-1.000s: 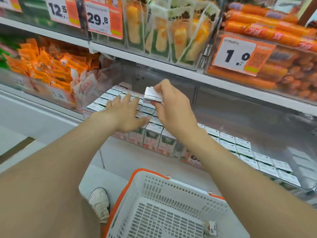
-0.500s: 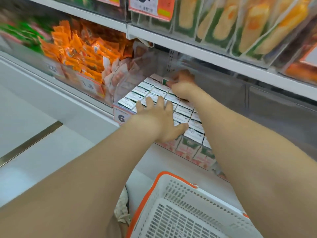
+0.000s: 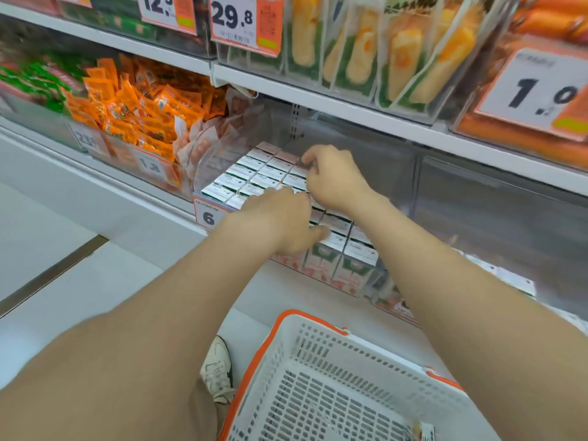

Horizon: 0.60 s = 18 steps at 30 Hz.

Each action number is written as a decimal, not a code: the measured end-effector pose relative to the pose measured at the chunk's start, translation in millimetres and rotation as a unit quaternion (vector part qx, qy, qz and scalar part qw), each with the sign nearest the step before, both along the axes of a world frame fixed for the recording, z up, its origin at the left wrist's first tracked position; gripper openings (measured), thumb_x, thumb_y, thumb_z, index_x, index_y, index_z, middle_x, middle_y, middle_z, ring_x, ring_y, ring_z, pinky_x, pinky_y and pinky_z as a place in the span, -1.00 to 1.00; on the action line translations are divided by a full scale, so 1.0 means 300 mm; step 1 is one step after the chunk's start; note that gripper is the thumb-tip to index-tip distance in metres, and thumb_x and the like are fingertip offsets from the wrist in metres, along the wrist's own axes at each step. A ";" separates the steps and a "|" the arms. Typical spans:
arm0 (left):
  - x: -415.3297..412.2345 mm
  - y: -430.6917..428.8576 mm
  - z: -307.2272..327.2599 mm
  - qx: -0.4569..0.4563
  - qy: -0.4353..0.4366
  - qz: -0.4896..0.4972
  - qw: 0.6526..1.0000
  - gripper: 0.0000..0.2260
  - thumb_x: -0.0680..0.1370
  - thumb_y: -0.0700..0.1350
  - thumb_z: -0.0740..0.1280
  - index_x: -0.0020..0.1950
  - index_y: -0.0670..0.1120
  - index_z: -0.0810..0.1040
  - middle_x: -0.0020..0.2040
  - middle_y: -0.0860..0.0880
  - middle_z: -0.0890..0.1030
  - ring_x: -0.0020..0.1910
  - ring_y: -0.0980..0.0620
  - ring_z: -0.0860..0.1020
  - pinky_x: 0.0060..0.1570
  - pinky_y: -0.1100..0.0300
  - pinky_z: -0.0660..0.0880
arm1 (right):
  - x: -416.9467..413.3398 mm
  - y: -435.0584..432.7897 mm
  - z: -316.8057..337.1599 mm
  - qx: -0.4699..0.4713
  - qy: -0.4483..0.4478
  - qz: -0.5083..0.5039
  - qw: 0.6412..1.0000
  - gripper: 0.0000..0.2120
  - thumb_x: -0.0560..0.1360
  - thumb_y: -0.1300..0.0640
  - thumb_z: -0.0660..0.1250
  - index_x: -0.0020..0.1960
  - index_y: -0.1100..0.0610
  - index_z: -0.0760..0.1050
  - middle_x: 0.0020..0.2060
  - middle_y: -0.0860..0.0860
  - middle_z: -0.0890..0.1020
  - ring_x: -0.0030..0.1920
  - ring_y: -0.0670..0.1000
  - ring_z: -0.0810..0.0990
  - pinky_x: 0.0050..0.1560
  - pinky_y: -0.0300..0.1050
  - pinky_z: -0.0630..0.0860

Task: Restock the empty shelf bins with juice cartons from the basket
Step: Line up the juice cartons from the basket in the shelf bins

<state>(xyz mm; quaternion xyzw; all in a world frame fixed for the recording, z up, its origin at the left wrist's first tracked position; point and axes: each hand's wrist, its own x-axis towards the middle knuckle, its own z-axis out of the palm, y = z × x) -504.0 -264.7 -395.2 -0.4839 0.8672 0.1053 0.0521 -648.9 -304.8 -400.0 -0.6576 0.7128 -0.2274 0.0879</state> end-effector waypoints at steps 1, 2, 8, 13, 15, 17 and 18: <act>-0.003 0.023 0.011 -0.020 0.032 -0.006 0.999 -0.61 0.63 0.30 0.24 0.10 -0.01 0.55 0.16 -0.11 0.56 0.16 -0.19 0.51 0.06 -0.05 0.52 | 0.007 0.073 0.003 -0.044 0.003 -0.006 0.999 -0.59 0.50 0.27 0.16 0.26 0.09 0.62 0.19 0.16 0.68 0.22 0.22 0.62 0.23 0.07 0.57; -0.003 0.054 0.021 -0.045 0.064 -0.012 0.997 -0.72 0.62 0.22 0.29 -0.09 0.03 0.52 0.01 -0.06 0.56 0.04 -0.17 0.52 -0.05 -0.02 0.52 | 0.013 0.157 0.007 -0.089 0.010 -0.016 0.996 -0.61 0.47 0.25 0.17 0.19 0.08 0.64 0.11 0.13 0.70 0.15 0.20 0.64 0.16 0.09 0.59; -0.020 0.296 -0.018 -0.018 0.156 -0.061 0.986 -0.84 0.48 0.13 0.37 -0.12 0.05 0.59 -0.15 0.00 0.63 -0.13 -0.12 0.62 -0.13 0.05 0.60 | -0.043 0.679 -0.067 -0.241 0.026 -0.025 0.970 -0.80 0.41 0.05 0.16 -0.18 0.05 0.55 -0.37 0.03 0.63 -0.35 0.20 0.57 -0.34 0.04 0.50; -0.116 0.474 -0.187 0.113 -0.014 -0.232 0.966 -0.80 0.59 0.09 0.38 0.09 -0.01 0.62 -0.16 0.12 0.55 -0.10 -0.02 0.52 -0.09 0.11 0.49 | -0.172 0.915 -0.324 -0.024 0.111 0.097 0.989 -0.78 0.44 -0.04 0.04 -0.23 0.03 0.40 -0.45 0.02 0.49 -0.44 0.18 0.45 -0.45 -0.04 0.40; -0.160 0.523 -0.265 0.151 -0.082 -0.264 0.949 -0.73 0.64 0.13 0.34 0.25 0.01 0.58 -0.04 0.14 0.53 0.01 -0.02 0.51 0.01 0.09 0.48 | -0.245 0.968 -0.430 0.129 0.158 0.101 0.974 -0.79 0.52 -0.04 0.06 -0.16 0.00 0.41 -0.35 0.05 0.53 -0.33 0.17 0.47 -0.36 -0.05 0.35; -0.202 0.561 -0.328 0.171 -0.136 -0.297 0.930 -0.67 0.68 0.13 0.31 0.37 0.01 0.54 0.21 0.01 0.59 0.17 -0.08 0.55 0.10 0.09 0.46 | -0.329 1.014 -0.550 0.225 0.162 0.064 0.959 -0.83 0.60 0.04 0.16 -0.09 0.04 0.48 -0.27 0.06 0.56 -0.25 0.14 0.49 -0.29 -0.05 0.37; -0.221 0.575 -0.356 0.176 -0.155 -0.310 0.921 -0.66 0.69 0.12 0.29 0.41 -0.01 0.52 0.29 -0.04 0.57 0.23 -0.10 0.55 0.13 0.09 0.45 | -0.368 1.035 -0.611 0.259 0.152 0.042 0.953 -0.83 0.62 0.08 0.18 -0.06 0.08 0.51 -0.25 0.07 0.55 -0.22 0.15 0.51 -0.26 -0.03 0.43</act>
